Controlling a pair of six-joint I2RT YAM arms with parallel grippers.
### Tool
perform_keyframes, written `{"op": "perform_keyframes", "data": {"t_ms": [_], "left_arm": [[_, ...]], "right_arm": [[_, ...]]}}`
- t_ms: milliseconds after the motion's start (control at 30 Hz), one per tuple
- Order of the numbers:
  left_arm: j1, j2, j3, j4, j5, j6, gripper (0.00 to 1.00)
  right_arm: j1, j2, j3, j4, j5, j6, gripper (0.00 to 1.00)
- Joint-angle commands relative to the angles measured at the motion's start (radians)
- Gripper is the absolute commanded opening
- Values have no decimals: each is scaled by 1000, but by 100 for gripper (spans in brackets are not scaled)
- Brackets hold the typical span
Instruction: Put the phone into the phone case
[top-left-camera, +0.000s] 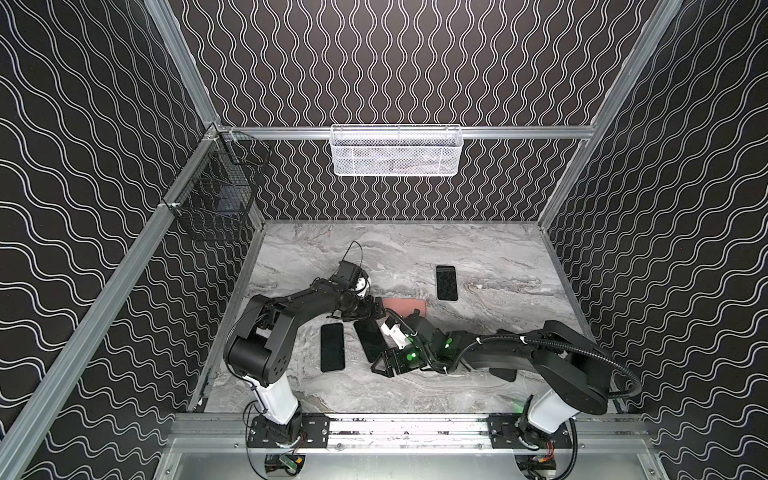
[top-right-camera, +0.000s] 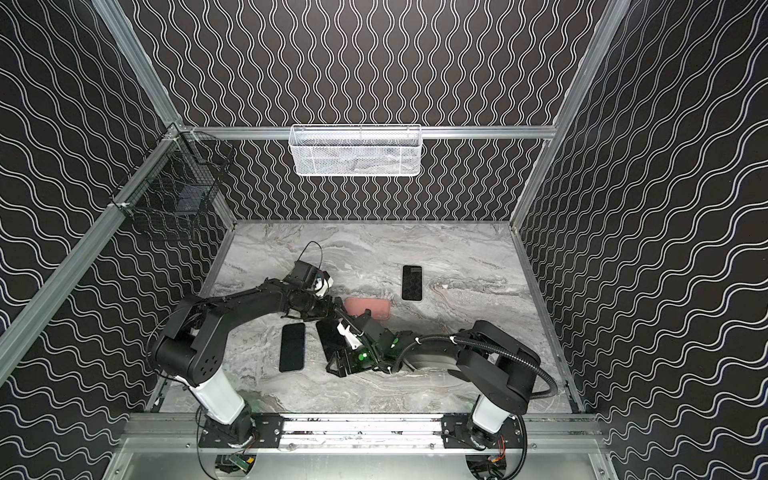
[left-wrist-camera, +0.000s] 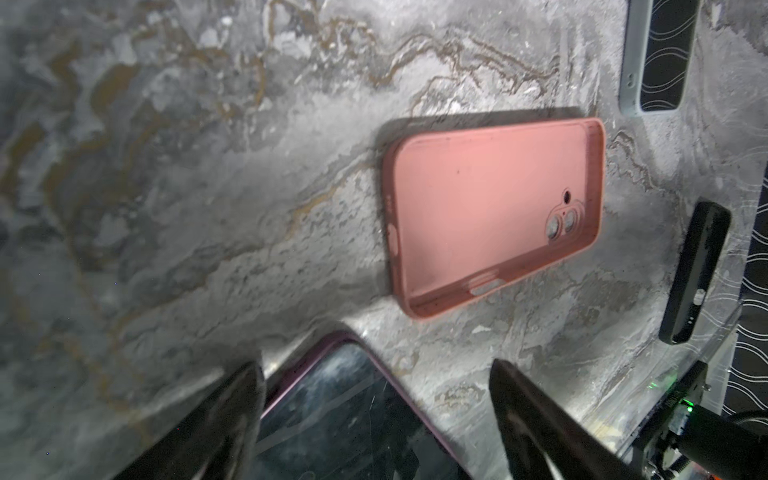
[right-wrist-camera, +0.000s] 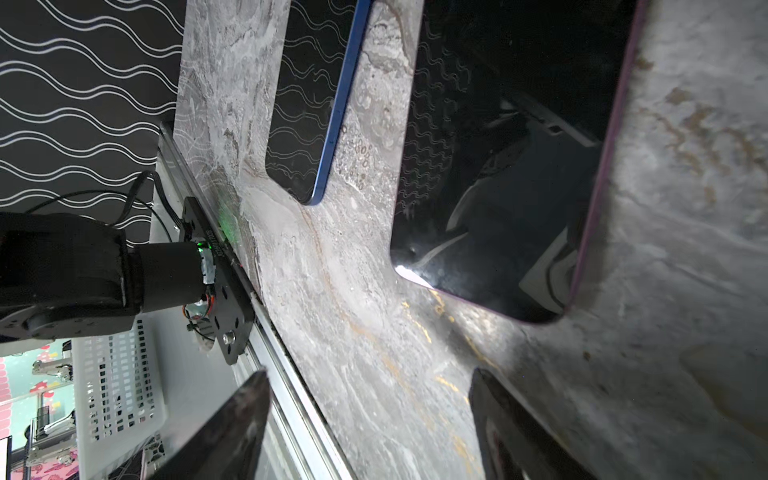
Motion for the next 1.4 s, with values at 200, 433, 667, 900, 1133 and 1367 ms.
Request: {"op": "perform_keyframes", "data": {"t_ms": [200, 433, 667, 900, 1133, 1367], "left_arm": [[-1, -36, -65, -129, -40, -15, 90], [-2, -72, -119, -108, -24, -34, 90], [-11, -119, -154, -81, -7, -69, 90], [-34, -158, -182, -53, 21, -109, 90], [-68, -214, -190, -34, 55, -145, 90], [-123, -246, -213, 14, 86, -199, 90]], "right_arm": [[-16, 19, -26, 78, 22, 47, 78], [-28, 12, -58, 84, 49, 76, 78], [-79, 6, -98, 150, 17, 130, 78], [-118, -3, -115, 184, 16, 168, 78], [-200, -43, -149, 210, 5, 197, 78], [-233, -48, -128, 156, 11, 172, 78]]}}
